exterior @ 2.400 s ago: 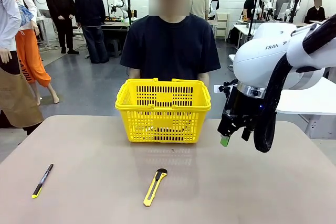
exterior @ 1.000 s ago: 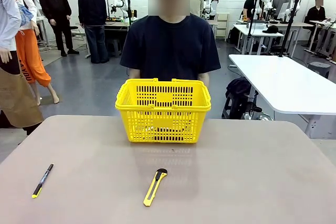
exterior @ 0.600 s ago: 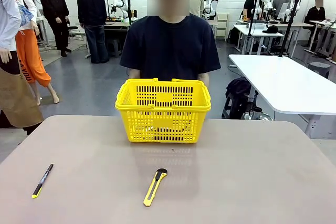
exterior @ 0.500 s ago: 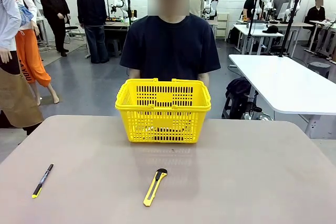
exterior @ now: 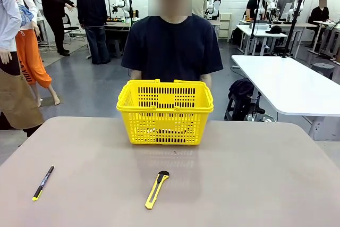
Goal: Place the items the person wants into the basket.
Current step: Pick up the item the person points to and place it in the Market Basket.
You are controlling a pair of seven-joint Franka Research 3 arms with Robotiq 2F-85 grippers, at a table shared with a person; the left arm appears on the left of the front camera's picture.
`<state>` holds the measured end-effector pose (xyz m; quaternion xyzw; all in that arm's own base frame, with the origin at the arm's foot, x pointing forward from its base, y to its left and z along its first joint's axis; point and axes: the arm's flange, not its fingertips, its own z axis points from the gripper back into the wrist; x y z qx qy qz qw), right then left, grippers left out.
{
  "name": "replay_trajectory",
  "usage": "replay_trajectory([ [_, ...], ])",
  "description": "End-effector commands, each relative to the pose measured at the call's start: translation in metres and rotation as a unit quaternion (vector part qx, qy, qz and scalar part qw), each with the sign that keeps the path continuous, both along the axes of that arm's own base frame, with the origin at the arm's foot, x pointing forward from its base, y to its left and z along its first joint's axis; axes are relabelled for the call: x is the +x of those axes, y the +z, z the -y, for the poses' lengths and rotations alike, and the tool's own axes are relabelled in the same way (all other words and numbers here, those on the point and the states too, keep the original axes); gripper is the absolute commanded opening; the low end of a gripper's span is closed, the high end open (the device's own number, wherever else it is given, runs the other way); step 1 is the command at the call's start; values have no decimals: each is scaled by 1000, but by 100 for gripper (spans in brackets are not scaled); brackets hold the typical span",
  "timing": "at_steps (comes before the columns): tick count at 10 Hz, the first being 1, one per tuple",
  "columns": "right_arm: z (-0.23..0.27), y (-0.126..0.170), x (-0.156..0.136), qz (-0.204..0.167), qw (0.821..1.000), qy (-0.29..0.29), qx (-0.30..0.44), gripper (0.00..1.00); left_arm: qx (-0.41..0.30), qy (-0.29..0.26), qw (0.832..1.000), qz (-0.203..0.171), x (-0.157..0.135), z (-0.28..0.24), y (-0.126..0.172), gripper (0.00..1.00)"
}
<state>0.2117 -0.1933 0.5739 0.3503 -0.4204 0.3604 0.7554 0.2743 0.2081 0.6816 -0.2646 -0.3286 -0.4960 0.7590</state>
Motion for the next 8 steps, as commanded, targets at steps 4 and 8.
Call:
replay_trajectory([
  [4, 3, -2, -1, 3, 1000, 3, 8, 100, -6, -9, 1000, 11, -2, -1, 0, 100],
  [8, 3, -2, -1, 3, 1000, 3, 8, 100, -6, -9, 1000, 11, -2, -1, 0, 100],
])
